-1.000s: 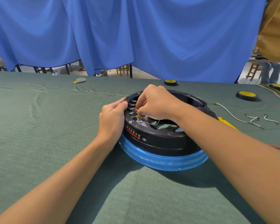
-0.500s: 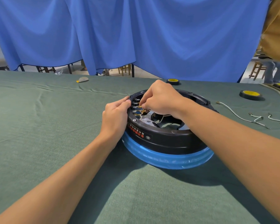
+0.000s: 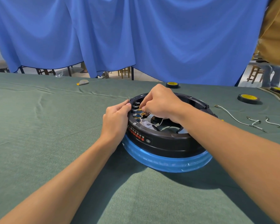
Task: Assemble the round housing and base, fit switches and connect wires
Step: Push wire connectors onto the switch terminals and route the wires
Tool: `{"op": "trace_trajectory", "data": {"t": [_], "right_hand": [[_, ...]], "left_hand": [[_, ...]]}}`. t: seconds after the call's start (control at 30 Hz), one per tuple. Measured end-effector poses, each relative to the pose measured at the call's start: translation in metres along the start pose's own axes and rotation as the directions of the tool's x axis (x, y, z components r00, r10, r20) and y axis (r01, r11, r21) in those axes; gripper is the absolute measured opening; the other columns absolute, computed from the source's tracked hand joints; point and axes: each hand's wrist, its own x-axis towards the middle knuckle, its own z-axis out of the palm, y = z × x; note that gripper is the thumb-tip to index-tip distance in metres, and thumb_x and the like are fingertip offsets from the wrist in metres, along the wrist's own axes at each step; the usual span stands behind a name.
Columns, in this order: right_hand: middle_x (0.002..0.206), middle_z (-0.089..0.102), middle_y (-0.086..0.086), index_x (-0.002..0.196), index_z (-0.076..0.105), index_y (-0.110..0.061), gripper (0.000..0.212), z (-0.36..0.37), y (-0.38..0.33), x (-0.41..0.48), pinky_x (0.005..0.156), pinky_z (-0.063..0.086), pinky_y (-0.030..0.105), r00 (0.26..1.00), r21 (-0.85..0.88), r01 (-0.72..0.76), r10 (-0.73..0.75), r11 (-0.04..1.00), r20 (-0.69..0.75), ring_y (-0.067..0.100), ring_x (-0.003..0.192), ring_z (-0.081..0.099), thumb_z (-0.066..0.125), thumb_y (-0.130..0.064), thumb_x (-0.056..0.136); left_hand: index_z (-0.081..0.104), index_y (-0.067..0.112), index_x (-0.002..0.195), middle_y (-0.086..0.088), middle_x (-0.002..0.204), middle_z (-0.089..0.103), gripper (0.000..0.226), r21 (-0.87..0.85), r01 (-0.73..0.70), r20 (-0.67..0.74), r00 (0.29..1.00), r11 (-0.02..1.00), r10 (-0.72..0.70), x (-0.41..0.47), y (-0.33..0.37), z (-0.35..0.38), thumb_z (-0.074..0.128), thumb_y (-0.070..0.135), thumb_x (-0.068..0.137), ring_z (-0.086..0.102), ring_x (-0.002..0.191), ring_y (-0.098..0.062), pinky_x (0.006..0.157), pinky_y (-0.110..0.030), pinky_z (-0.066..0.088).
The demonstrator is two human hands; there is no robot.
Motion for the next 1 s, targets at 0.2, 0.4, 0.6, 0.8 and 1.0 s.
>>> {"op": "trace_trajectory", "data": {"t": [0.2,0.4,0.6,0.8,1.0], "right_hand": [[0.088,0.069,0.004,0.089,0.077,-0.010,0.018,0.0012,-0.0010,-0.0005,0.065,0.051,0.026,1.000,-0.010,0.013,-0.013,1.000,-0.003,0.017,0.091,0.059,0.060,-0.004,0.088],[0.093,0.069,0.006,0.093,0.077,-0.009,0.019,0.0014,-0.0009,0.0000,0.070,0.051,0.029,1.000,-0.002,0.000,0.000,1.000,0.001,0.019,0.095,0.059,0.060,-0.003,0.088],[0.092,0.069,0.008,0.090,0.076,-0.008,0.018,0.0017,-0.0022,-0.0009,0.078,0.056,0.036,1.000,0.002,-0.009,0.009,1.000,-0.017,0.020,0.094,0.059,0.058,-0.003,0.088],[0.089,0.069,0.005,0.089,0.077,-0.009,0.018,0.0025,-0.0021,0.0005,0.073,0.055,0.032,1.000,0.001,-0.010,0.010,1.000,-0.025,0.019,0.093,0.059,0.059,-0.004,0.088],[0.092,0.067,0.001,0.088,0.076,-0.015,0.019,0.0022,-0.0026,-0.0028,0.061,0.046,0.020,1.000,0.041,0.010,-0.009,0.999,-0.009,0.018,0.097,0.058,0.061,-0.004,0.086]], "left_hand": [[0.068,0.013,0.125,-0.007,0.114,0.073,0.060,-0.009,-0.004,0.015,1.000,1.000,0.004,0.0018,-0.0004,-0.0010,0.053,0.039,0.073,0.062,0.117,-0.028,0.108,-0.049,0.042],[0.068,0.014,0.123,-0.006,0.113,0.073,0.058,-0.012,0.002,0.004,1.000,1.000,-0.002,0.0020,-0.0021,-0.0012,0.054,0.040,0.072,0.062,0.117,-0.028,0.108,-0.049,0.042],[0.067,0.013,0.124,-0.006,0.108,0.074,0.059,-0.009,-0.004,0.006,1.000,1.000,0.004,0.0022,-0.0026,-0.0010,0.054,0.039,0.073,0.063,0.113,-0.028,0.107,-0.049,0.043],[0.067,0.013,0.125,-0.005,0.104,0.075,0.061,0.001,-0.002,0.008,1.000,1.000,0.002,0.0020,-0.0010,-0.0006,0.053,0.039,0.073,0.066,0.108,-0.026,0.103,-0.050,0.047],[0.068,0.016,0.124,-0.007,0.109,0.074,0.059,0.011,0.012,0.017,1.000,1.000,-0.012,0.0015,-0.0024,-0.0009,0.052,0.041,0.073,0.063,0.113,-0.029,0.105,-0.052,0.044]]}}
